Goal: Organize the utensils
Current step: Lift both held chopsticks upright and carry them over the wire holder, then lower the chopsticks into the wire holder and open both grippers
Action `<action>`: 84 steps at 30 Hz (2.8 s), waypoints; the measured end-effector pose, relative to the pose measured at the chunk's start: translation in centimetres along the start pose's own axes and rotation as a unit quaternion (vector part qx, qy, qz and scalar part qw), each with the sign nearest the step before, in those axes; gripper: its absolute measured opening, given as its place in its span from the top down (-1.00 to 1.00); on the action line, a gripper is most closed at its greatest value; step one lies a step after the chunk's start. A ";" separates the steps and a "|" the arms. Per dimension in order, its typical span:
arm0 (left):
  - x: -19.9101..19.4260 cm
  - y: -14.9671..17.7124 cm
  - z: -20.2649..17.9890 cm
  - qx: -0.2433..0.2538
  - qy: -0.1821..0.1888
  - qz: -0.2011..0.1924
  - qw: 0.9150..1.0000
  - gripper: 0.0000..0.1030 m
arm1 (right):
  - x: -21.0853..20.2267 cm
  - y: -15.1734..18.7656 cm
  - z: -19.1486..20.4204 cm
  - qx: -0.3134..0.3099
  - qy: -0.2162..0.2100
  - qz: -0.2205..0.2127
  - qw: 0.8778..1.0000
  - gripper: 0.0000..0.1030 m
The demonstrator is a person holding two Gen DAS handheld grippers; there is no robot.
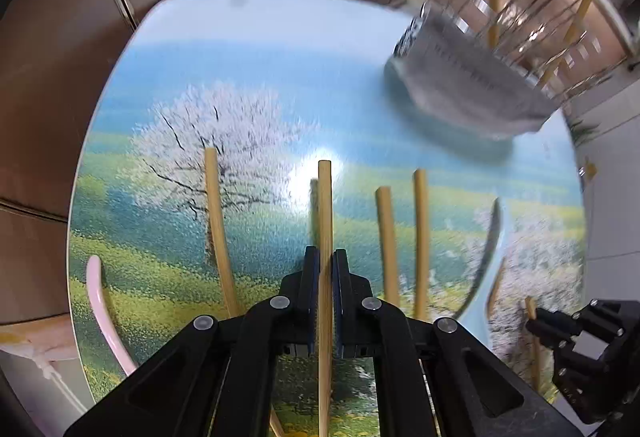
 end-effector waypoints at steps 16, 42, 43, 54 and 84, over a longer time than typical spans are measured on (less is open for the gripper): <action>-10.8 1.1 -2.7 0.028 -0.009 -0.163 0.986 0.89 | -10.4 1.6 -0.5 0.048 0.005 -0.142 0.989 0.88; -25.0 6.3 -6.2 0.085 -0.048 -0.362 0.927 0.89 | -23.9 2.9 1.8 0.077 0.037 -0.301 0.950 0.88; -25.5 6.1 -6.5 0.087 -0.045 -0.367 0.925 0.89 | -24.6 2.7 1.8 0.076 0.039 -0.307 0.948 0.88; -30.8 -1.1 -8.9 0.091 -0.002 -0.419 0.903 0.89 | -32.4 -5.2 1.4 0.041 0.057 -0.374 0.925 0.88; -17.6 -19.5 -11.7 0.019 0.048 -0.463 0.885 0.89 | -23.1 -23.7 -8.4 0.070 0.023 -0.452 0.889 0.88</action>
Point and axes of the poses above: each gripper's, at about its wrist camera, not at the fingertips, and x roughly the way its jaws point, z to its left, y to its underside, the point moved 10 cm from there along x, roughly the way its jaws point
